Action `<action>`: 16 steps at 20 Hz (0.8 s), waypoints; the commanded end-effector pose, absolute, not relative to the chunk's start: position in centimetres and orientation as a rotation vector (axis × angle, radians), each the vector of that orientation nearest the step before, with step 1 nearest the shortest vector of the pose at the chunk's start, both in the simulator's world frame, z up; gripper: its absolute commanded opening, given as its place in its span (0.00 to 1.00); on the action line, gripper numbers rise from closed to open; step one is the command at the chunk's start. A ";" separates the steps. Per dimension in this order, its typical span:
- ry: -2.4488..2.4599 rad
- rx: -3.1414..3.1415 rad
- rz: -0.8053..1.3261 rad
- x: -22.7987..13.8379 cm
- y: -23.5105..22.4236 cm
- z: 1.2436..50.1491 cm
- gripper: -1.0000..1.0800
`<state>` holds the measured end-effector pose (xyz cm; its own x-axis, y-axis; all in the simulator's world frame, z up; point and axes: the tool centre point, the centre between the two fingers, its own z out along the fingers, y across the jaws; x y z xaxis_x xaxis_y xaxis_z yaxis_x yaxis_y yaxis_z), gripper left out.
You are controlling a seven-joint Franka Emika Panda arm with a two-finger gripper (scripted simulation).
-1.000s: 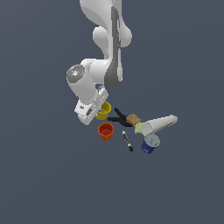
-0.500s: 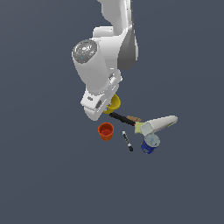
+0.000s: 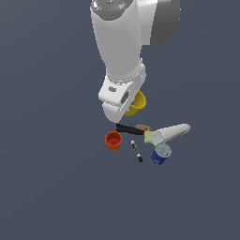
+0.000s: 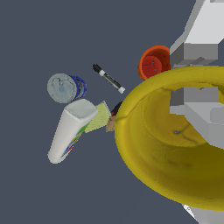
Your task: Pick up a designated object from a clutter of objects.
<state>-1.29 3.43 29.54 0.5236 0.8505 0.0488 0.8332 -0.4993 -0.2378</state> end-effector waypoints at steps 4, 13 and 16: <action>-1.423 -2.534 0.107 0.6 5.9 33.9 0.00; -1.422 -2.534 0.106 3.1 8.8 38.8 0.00; -1.422 -2.534 0.106 3.6 9.4 39.8 0.00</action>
<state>3.30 9.08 39.18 0.5255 0.8494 0.0494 0.8320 -0.5008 -0.2387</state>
